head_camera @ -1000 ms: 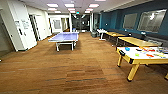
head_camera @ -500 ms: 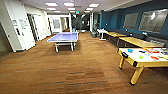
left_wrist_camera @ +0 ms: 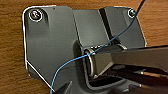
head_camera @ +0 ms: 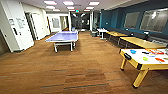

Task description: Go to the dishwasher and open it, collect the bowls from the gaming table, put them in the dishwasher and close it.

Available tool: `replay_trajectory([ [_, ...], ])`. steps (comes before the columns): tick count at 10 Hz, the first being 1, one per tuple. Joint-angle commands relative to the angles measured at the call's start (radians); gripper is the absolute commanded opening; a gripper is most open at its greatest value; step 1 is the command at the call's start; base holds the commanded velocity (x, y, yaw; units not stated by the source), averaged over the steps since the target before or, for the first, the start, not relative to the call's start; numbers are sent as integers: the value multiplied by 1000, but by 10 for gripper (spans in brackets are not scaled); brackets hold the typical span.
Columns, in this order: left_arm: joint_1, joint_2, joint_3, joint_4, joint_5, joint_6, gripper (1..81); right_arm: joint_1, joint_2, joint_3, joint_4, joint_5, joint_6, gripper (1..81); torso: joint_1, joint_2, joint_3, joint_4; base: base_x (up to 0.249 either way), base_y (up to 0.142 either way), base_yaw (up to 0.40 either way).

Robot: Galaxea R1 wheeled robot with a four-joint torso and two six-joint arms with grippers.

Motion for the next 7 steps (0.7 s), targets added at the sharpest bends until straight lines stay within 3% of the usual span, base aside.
replay_trajectory([
  [1, -22, 1, 2, -5, 52, 1, 811, 27, 2, 2, -7, -62, -2, 811, 0, 0, 0, 0, 91, 0, 0],
  [7, -20, 3, 5, -5, 64, 1, 811, 27, 2, 2, -7, -62, -2, 811, -2, 0, 0, 0, 0, 0, 0],
])
